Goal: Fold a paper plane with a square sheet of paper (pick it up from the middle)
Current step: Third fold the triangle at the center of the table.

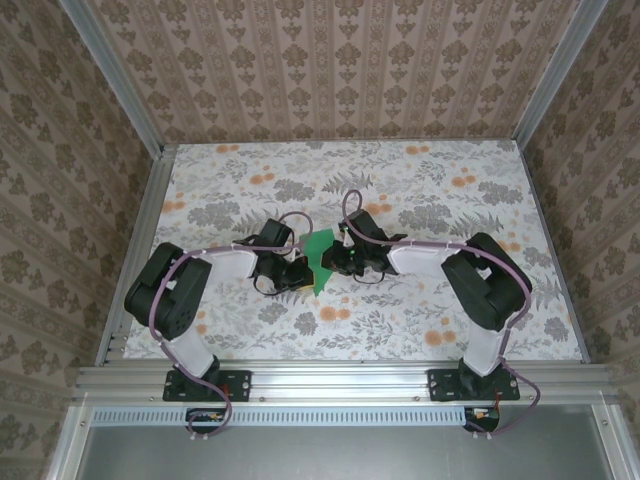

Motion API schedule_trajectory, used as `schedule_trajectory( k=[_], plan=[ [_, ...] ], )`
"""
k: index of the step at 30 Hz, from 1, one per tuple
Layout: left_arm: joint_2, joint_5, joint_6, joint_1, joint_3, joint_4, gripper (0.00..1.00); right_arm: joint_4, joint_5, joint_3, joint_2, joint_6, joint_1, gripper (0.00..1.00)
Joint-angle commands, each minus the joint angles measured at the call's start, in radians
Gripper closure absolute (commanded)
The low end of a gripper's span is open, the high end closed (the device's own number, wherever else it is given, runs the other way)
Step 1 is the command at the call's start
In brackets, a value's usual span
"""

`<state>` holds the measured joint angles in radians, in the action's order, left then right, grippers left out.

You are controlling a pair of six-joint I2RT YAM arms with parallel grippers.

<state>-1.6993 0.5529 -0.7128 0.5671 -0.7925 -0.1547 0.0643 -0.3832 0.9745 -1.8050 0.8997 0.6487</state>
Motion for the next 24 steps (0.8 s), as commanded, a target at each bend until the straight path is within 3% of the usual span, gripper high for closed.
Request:
schedule_trajectory(
  k=[1,9,24],
  plan=[
    [-0.028,-0.044,0.023,-0.009,-0.007,-0.062,1.0,0.006,-0.068,-0.045,0.038,-0.017,0.031,0.84],
    [-0.036,-0.056,0.019,-0.009,-0.006,-0.067,1.0,0.104,-0.111,-0.128,0.012,0.062,0.082,0.9],
    [-0.042,-0.056,0.014,-0.009,0.004,-0.056,1.0,0.147,-0.127,-0.096,-0.077,0.074,0.084,0.92]
  ],
)
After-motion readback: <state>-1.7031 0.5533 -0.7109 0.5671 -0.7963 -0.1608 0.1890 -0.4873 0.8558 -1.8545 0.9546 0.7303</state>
